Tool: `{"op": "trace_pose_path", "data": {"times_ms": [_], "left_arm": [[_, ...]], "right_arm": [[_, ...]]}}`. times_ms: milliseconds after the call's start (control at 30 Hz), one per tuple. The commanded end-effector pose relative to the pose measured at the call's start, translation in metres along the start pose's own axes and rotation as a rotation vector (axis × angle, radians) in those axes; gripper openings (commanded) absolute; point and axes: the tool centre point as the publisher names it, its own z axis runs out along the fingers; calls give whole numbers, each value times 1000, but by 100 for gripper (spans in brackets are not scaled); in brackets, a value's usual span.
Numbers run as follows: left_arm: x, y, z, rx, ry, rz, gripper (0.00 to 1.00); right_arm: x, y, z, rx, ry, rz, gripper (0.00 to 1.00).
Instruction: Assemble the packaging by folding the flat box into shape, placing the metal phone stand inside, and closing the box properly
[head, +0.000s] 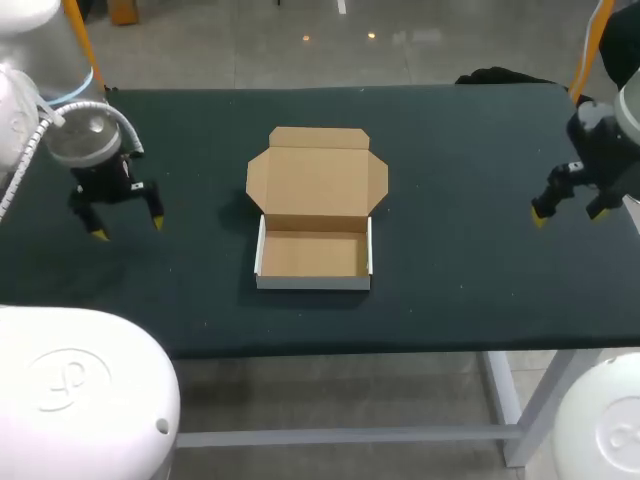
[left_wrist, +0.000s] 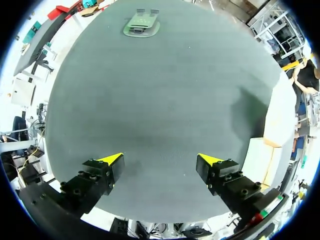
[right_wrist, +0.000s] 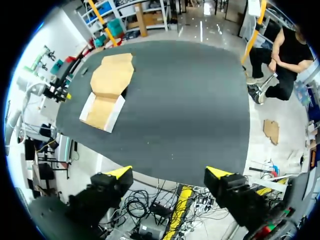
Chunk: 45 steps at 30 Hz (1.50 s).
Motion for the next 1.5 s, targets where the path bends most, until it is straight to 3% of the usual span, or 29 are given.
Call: {"op": "trace_pose_path", "data": {"times_ms": [33,633,1500], "left_arm": [[1,-8,12,-2,-42,1,100],[-44,-48,29,56,0,47,100],[-58,-100,48,66,-40,99,100]], "right_arm": [[0,0,-1,3,-3,1,100],[0,0,-1,3,-3,1,100],[0,0,-1,3,-3,1,100]]}}
